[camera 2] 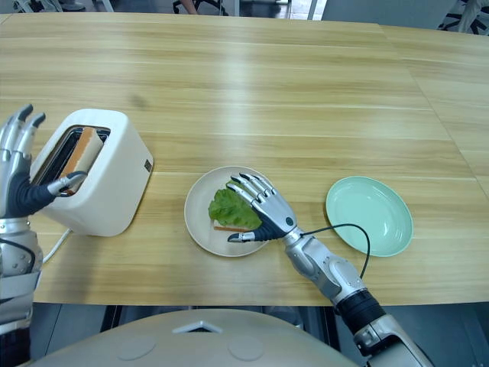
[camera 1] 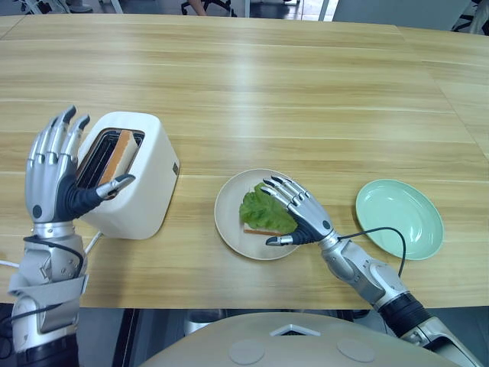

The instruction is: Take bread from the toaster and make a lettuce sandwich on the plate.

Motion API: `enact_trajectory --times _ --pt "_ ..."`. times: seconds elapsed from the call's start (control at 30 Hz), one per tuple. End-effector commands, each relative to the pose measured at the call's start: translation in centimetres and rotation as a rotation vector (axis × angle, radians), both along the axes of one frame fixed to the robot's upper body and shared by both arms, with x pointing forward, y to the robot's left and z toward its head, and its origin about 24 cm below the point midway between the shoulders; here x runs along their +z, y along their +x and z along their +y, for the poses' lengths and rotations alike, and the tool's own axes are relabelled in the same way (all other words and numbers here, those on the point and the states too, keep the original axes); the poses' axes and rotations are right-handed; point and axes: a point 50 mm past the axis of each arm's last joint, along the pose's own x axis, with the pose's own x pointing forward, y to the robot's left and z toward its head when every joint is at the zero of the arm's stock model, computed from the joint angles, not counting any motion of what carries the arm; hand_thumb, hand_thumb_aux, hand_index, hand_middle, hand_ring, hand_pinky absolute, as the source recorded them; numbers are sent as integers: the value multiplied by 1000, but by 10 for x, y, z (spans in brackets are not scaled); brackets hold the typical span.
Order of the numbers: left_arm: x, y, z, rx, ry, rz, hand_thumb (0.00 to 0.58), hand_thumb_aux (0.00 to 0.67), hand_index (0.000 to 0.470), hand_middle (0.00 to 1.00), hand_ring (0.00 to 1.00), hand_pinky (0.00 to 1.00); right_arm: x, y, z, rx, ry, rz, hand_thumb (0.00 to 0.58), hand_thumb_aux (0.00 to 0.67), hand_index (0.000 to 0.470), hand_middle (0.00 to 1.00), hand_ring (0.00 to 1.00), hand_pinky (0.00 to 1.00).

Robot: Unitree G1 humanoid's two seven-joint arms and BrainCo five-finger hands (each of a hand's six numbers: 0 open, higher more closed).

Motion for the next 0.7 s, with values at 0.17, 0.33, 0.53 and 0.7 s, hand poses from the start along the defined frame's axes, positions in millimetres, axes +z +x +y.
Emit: enact_trajectory --times 0.17,0.33,0.53,0.7 --pt "-32 -12 9 69 10 195 0 0 0 0 0 0 10 4 -5 -2 15 -28 0 0 0 0 0 0" --pt "-38 -9 16 108 10 235 144 89 61 0 0 0 11 3 -7 -9 11 -33 0 0 0 0 0 0" --pt "-39 -5 20 134 11 269 316 218 150 0 0 0 6 -2 -2 5 16 -18 0 0 0 0 0 0" --pt "-35 2 21 134 21 265 491 407 280 0 0 0 3 -6 2 13 19 -8 0 0 0 0 0 0"
